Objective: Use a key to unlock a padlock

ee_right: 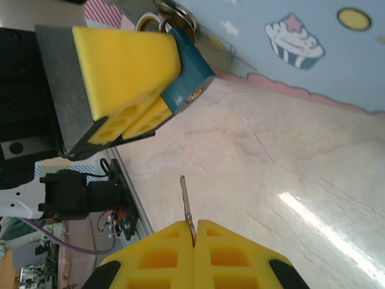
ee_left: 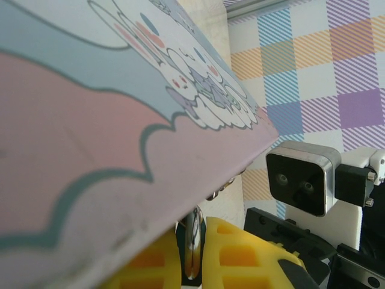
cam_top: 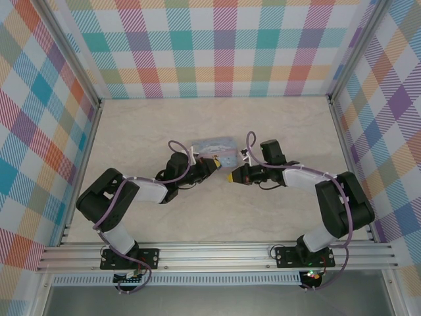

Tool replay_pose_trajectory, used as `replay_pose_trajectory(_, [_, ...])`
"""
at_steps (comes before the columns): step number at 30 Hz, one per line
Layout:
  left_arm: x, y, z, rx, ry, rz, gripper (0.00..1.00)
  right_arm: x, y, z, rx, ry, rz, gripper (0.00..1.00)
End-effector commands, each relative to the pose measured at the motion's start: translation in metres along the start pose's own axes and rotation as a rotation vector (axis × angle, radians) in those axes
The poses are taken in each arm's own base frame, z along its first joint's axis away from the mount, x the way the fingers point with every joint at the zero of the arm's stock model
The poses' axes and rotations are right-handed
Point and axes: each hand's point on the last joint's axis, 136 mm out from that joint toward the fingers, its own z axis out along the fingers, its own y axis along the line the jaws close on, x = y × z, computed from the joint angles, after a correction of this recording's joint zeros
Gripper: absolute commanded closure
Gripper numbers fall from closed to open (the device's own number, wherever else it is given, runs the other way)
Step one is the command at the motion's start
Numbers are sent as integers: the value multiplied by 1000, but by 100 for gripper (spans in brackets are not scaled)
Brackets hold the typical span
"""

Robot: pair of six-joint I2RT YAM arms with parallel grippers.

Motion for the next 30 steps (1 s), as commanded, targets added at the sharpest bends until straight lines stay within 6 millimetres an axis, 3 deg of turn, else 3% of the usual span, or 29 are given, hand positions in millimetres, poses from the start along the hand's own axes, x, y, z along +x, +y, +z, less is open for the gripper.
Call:
replay_pose_trajectory(1, [-10,-29,3,102,-11,30,100,-12,5,5,-35,-11,21,97])
replay_pose_trajectory(11, [-7,-32,3,123,0,39,100,-29,3,8,-17,-30,18,96])
replay_pose_trajectory(22, [-7,-37,4,150,0,40,100,-27,2,10,-25,-20,20,96])
replay_pose_trajectory(30, [-7,-34,4,146,2,37,100,-29,14,10,-74,-12,-5,96])
